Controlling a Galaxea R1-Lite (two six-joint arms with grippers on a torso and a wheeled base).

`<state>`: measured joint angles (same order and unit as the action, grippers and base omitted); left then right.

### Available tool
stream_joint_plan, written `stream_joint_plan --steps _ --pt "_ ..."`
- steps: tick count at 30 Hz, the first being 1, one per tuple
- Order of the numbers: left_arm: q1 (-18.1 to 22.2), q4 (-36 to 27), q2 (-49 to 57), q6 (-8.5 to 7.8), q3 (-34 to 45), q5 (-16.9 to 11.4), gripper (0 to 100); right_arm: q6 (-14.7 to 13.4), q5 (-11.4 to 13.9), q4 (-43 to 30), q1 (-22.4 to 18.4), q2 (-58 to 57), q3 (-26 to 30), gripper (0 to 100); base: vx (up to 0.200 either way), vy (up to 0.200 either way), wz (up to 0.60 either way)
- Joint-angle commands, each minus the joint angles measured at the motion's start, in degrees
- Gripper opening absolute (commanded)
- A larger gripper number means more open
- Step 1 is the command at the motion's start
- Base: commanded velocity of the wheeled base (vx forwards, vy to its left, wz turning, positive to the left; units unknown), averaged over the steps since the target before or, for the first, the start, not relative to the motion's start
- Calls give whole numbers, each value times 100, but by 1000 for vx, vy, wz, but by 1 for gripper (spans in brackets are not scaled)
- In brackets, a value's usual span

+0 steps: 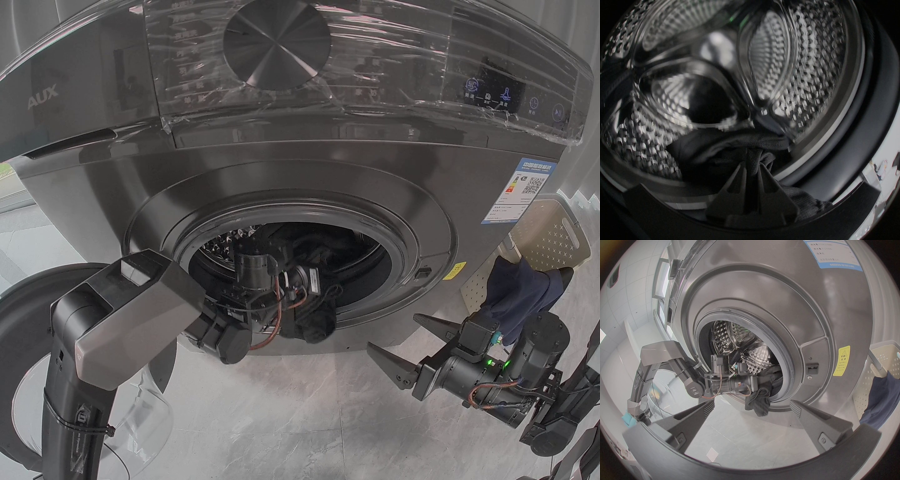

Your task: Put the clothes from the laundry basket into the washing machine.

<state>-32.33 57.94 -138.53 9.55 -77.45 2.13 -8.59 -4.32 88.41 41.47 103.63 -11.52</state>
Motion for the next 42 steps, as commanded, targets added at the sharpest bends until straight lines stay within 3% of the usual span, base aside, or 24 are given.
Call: stream_joint_plan --steps 1,4,9,10,16,23,29,39,40,42 --pt "183 261 -165 109 -1115 349 0 -2 1 1 1 8 -8 100 0 0 0" --pt "262 297 -253 127 -1475 437 0 -2 1 1 1 8 -8 100 0 0 0" --pt "271 314 -253 118 -1387 455 0 -2 1 1 -8 8 -8 100 0 0 0" --pt "262 314 -227 118 -1290 455 100 -2 1 1 -8 8 -8 100 0 0 0" --pt "201 279 -174 135 -1036 446 100 -2 1 1 -8 17 -8 100 0 0 0" --pt "166 112 55 100 239 217 100 -11 1 1 1 52 -8 100 0 0 0" --pt "218 103 -104 91 98 217 100 -11 1 1 1 69 1 100 0 0 0" --pt "245 -2 -701 74 -904 323 100 -19 -8 1 98 113 -17 100 0 0 0" --pt "245 -2 -710 74 -939 323 0 -19 1 1 98 113 -17 100 0 0 0" --pt "236 -11 -728 74 -1018 314 0 -19 1 1 89 113 -17 100 0 0 0"
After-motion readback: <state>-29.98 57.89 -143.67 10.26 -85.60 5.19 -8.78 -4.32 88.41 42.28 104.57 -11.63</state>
